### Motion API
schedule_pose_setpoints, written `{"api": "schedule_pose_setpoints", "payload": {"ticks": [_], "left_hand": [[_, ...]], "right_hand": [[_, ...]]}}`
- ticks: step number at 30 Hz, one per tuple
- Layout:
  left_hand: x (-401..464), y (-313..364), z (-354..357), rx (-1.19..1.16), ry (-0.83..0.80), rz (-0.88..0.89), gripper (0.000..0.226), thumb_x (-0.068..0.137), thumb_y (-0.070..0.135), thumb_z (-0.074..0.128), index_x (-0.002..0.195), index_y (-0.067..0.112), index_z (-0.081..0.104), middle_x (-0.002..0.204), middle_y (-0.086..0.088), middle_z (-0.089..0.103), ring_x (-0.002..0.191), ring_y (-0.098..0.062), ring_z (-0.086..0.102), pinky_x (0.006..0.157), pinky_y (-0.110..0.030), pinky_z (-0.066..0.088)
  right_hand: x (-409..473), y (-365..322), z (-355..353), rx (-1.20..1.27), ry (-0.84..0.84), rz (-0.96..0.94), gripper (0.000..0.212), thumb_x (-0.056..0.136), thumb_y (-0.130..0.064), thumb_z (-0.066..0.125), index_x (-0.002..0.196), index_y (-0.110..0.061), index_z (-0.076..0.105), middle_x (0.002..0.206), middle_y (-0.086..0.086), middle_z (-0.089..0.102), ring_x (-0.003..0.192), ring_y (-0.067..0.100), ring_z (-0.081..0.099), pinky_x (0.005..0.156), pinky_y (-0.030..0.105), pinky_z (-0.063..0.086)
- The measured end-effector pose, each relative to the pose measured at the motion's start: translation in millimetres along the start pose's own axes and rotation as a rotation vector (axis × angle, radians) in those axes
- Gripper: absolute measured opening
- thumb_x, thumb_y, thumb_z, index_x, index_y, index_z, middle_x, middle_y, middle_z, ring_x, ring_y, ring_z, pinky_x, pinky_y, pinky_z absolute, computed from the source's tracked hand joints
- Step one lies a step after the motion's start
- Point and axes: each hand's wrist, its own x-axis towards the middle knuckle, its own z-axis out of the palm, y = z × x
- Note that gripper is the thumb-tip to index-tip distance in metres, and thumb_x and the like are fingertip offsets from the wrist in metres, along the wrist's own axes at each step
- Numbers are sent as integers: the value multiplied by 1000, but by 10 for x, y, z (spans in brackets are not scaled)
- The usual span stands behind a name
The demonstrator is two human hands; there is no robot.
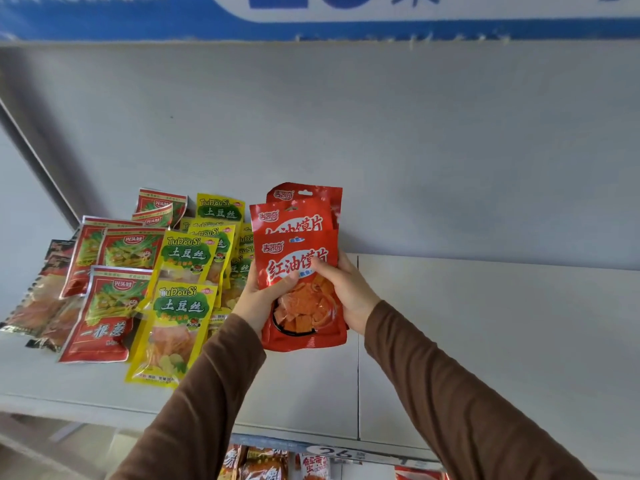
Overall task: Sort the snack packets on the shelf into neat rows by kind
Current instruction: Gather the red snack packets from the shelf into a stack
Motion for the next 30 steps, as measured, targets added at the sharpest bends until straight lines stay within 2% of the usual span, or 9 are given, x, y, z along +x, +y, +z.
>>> {"api": "schedule_pose_setpoints", "payload": {"ticks": [5, 6, 8, 9, 11, 14, 18, 26, 30], "left_hand": [[-59, -34, -323, -147, 117, 1, 57, 71, 19, 81, 126, 17, 63, 112, -14, 75, 91, -34, 75, 71, -45, 61], [-71, -23, -407, -157, 138, 2, 58, 71, 19, 81, 127, 15, 63, 113, -15, 74, 91, -34, 75, 71, -45, 61], [-95, 1, -564, -151, 181, 12, 59, 72, 20, 80, 128, 14, 63, 114, -15, 74, 92, -34, 75, 70, -45, 62], [-112, 11, -632, -144, 201, 16, 60, 72, 22, 81, 128, 15, 63, 113, -14, 75, 93, -35, 75, 70, -45, 62], [-136, 15, -715, -122, 229, 17, 61, 72, 26, 81, 129, 18, 62, 113, -12, 75, 95, -36, 74, 74, -47, 61], [-174, -11, -749, -99, 250, 13, 60, 74, 29, 82, 130, 23, 60, 112, -11, 75, 97, -37, 73, 79, -52, 60], [-210, -30, -742, -99, 259, 17, 55, 74, 29, 82, 124, 26, 61, 106, -8, 77, 89, -34, 76, 66, -45, 62], [-173, -19, -774, -103, 247, 17, 58, 71, 32, 82, 125, 26, 61, 106, -7, 77, 91, -33, 75, 69, -46, 62], [-126, -62, -705, -101, 186, -3, 56, 73, 27, 82, 125, 25, 61, 110, -10, 76, 95, -36, 74, 77, -52, 61]], "right_hand": [[100, -60, 55, -254, -76, 51, 64, 81, -76, 54, 132, -38, 54, 122, -14, 68, 111, 8, 65, 94, 29, 52], [154, -80, 9, -293, -20, 4, 63, 81, -76, 52, 128, -35, 60, 117, -15, 68, 109, 7, 64, 90, 25, 50], [358, -52, -176, -384, 190, -62, 64, 88, -58, 56, 128, -9, 60, 114, 4, 68, 106, 22, 63, 88, 30, 49], [473, -16, -271, -424, 289, -31, 62, 93, -44, 59, 134, 2, 52, 127, 17, 62, 116, 29, 59, 97, 38, 46], [630, 53, -365, -428, 350, 101, 67, 96, -27, 63, 148, 2, 33, 152, 18, 40, 137, 29, 42, 111, 36, 35], [837, 90, -305, -345, 337, 212, 86, 90, -28, 72, 153, -1, 20, 156, 16, 32, 141, 29, 36, 107, 32, 32], [1046, 97, -143, -374, 331, 275, 105, 84, -42, 77, 154, 3, 13, 159, 18, 28, 145, 32, 32, 117, 43, 29], [1070, 185, -102, -251, 250, 253, 55, 87, -22, 76, 135, -6, 56, 134, 11, 60, 127, 29, 53, 99, 36, 41], [924, 118, -179, -83, 201, 162, 43, 89, -20, 72, 130, -16, 59, 124, 11, 68, 114, 31, 64, 103, 51, 47]]}}
